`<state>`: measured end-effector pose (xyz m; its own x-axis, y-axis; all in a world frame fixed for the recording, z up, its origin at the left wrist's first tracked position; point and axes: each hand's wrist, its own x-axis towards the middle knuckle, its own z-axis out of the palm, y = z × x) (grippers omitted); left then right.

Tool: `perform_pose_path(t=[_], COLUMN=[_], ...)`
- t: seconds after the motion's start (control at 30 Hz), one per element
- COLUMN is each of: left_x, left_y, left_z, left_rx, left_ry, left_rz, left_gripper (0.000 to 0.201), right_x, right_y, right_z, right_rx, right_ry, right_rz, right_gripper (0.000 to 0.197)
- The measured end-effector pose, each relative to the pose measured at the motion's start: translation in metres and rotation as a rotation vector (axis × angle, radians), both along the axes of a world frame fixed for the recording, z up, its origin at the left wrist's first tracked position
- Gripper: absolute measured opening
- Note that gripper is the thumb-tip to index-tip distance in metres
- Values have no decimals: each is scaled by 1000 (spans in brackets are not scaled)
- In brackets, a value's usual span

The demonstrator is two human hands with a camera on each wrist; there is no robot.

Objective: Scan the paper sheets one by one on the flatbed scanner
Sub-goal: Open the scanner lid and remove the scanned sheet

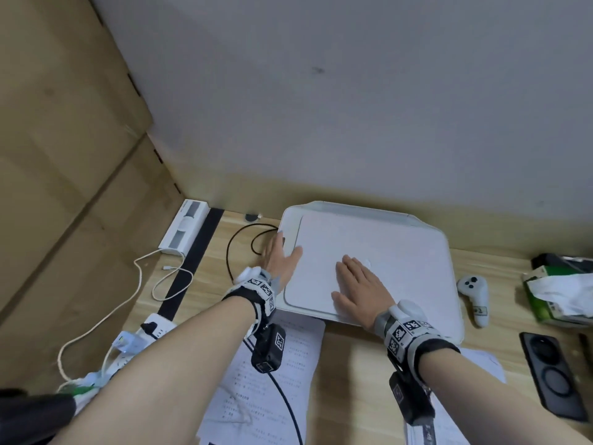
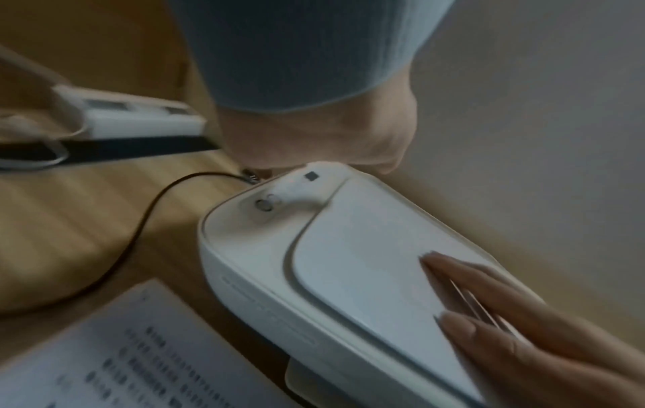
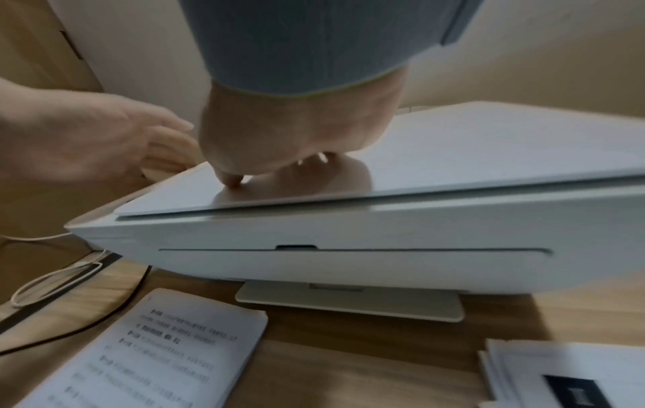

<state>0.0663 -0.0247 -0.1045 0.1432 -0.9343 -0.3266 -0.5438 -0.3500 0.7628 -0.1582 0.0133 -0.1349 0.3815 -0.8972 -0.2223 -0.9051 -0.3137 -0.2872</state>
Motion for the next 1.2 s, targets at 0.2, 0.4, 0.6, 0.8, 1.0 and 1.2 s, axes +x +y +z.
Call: perform_pose_path(t=[0.2,0.4,0.6,0.8,1.0,1.2], left_x=[-26,-45,-62,-72,-59,-40], left_y=[21,34,54,16,-21,-55], left_z=[0,11,29,118,157,145], left_rx=[184,6,-254,-271,-265,-390], left_ry=[-543,-833,-851,-761,-612,-440], left_rz=[-804,-1023,-1084,-954,-568,-205], left_gripper=[89,74,64,30,31,51], right_x=[-40,-60,-56,-66,-67,-70], right_y=[37,66,62,21,-21,-69], right_z=[21,26,48,128,173,177], right_rx=[32,9,-145,-226,-445,-740], right_ry=[6,31,74,57,50,-140], right_rz=[-16,-135,-168,-277,-322,-270], right_gripper=[73,53,36,38,42,15])
